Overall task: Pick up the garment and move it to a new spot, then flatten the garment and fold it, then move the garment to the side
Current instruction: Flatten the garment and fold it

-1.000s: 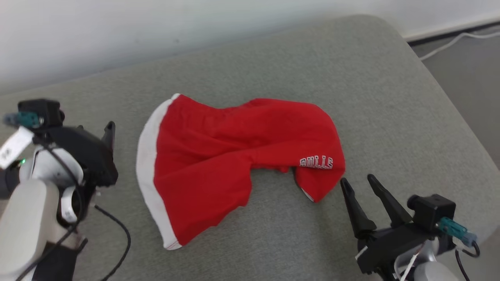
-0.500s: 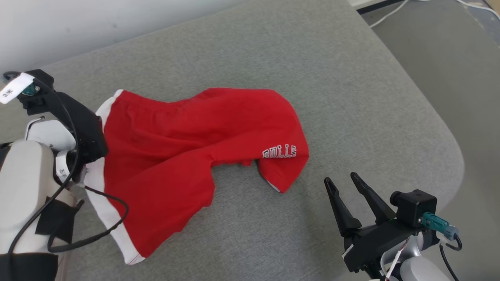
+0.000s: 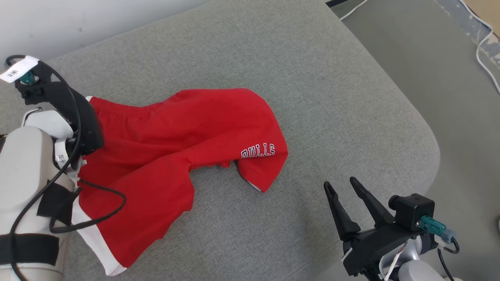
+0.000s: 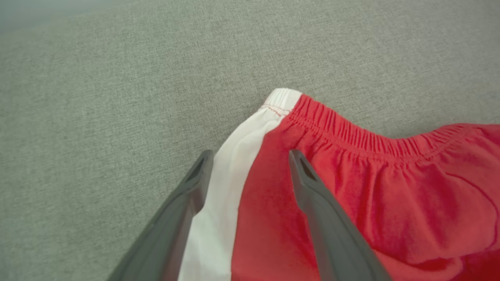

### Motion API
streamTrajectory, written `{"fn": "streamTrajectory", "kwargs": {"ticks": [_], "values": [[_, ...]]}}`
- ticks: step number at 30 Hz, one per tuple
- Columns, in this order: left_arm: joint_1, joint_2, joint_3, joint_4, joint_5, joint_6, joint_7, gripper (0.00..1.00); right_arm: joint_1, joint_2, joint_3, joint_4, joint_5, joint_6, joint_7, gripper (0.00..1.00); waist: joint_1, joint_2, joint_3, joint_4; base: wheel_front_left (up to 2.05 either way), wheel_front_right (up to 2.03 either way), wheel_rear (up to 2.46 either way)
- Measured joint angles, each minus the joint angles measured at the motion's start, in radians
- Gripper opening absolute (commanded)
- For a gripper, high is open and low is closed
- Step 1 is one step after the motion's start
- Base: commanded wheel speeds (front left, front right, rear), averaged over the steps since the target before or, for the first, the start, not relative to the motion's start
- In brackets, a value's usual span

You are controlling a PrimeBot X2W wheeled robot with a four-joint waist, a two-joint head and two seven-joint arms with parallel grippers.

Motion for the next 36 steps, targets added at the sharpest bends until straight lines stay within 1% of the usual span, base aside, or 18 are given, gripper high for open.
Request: {"fn": "streamTrajectory", "kwargs": {"ticks": [6,7,8,9,20,23,31,36], "values": [[-0.007,-0.001,0.008,0.026,0.015,0.0,-0.016,1.0,0.006,0.002,0.003,0.004,0.0,0.003,-0.003,1.0,-0.0001,0.0,-0.001,-0.005,0.0,0.0,0.0],[-0.007,-0.001,0.011,0.036,0.017,0.0,-0.02,0.6,0.006,0.003,0.004,0.005,0.0,0.003,-0.003,1.0,0.0,0.0,-0.001,-0.006,0.0,0.0,0.0],[-0.007,-0.001,0.014,0.043,0.018,0.0,-0.02,0.22,0.006,0.004,0.005,0.006,0.0,0.003,-0.003,1.0,0.0,0.0,-0.002,-0.007,0.0,0.0,0.0],[-0.007,-0.002,0.017,0.047,0.018,0.0,-0.027,0.0,0.006,0.004,0.005,0.007,0.0,0.003,-0.004,1.0,0.0,0.0,-0.002,-0.009,0.0,0.0,0.0],[-0.007,-0.001,0.034,0.098,0.032,0.0,-0.073,0.0,0.007,0.004,0.005,0.011,0.0,0.003,-0.014,1.0,-0.0001,-0.0001,-0.008,-0.014,0.0,0.0,0.0],[-0.012,-0.018,0.039,0.109,0.04,0.0,-0.092,0.0,0.015,0.001,-0.006,0.011,0.0,0.003,-0.019,1.0,0.0,-0.0001,-0.009,-0.007,0.0,0.0,0.0],[-0.072,-0.098,0.09,0.113,0.034,0.0,-0.191,0.0,0.025,-0.011,-0.025,0.017,0.001,0.003,-0.028,1.0,0.0,-0.0001,-0.023,0.044,0.0,0.0,0.0],[-0.059,-0.092,0.134,0.135,0.014,0.0,-0.254,0.0,0.019,-0.016,-0.03,0.029,0.001,0.003,-0.028,1.0,0.0,-0.0001,-0.044,0.095,0.0,0.0,0.0]]}}
